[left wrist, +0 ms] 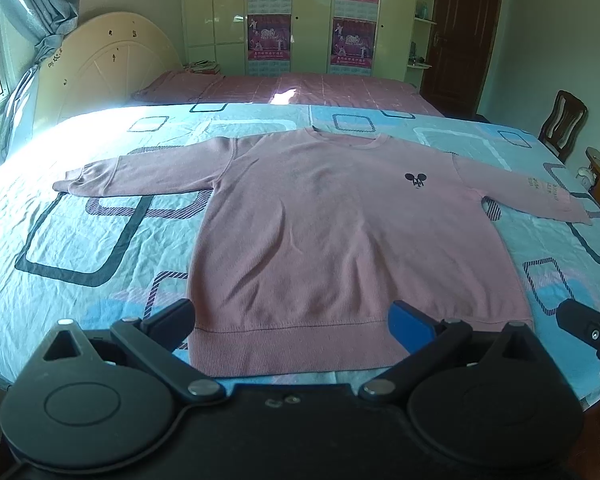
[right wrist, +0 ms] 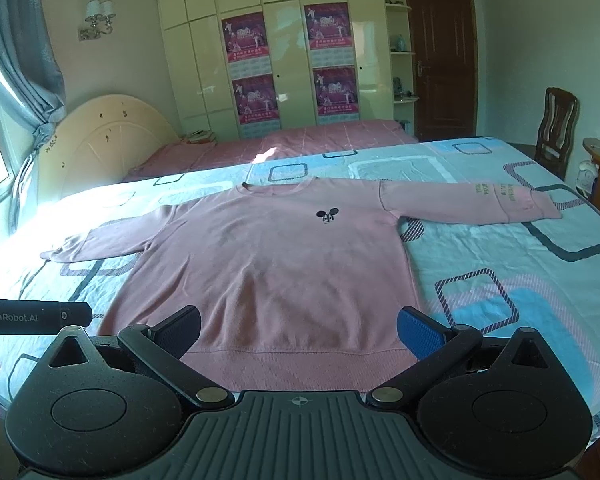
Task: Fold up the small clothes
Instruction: 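Move the right tool to the sleeve cuff and close on it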
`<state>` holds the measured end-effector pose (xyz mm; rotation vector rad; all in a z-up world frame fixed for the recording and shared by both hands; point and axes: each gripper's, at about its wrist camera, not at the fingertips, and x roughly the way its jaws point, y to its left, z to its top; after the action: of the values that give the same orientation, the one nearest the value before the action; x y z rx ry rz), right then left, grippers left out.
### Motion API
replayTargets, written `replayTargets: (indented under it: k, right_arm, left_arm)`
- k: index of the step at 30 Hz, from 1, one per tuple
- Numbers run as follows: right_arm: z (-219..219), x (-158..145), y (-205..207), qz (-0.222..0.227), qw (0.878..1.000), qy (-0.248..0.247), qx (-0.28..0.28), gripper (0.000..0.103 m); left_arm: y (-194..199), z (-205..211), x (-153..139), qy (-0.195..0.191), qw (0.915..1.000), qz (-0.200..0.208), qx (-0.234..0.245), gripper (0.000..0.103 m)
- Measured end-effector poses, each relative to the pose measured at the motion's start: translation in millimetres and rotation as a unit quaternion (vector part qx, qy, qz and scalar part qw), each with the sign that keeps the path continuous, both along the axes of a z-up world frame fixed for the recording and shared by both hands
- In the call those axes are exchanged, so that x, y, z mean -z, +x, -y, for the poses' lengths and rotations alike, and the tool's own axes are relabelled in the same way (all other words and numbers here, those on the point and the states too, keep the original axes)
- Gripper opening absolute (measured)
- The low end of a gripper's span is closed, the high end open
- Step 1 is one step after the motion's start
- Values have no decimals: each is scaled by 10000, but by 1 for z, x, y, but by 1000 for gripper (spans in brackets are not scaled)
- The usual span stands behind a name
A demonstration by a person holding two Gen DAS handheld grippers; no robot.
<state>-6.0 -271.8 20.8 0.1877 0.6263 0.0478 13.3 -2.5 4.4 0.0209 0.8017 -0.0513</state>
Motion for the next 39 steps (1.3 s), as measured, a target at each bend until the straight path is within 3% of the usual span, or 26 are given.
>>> replayTargets:
  k: [20,39]
  right_arm:
    - [-5,14,57,-86,9993,-139,348,103]
    - [8,28,154,-224,9922,-201,1211,103]
  left_arm:
    - [71,-6,14,152,9998,-77,128,103]
    - [202,-11,38,218,9984,-198,485,103]
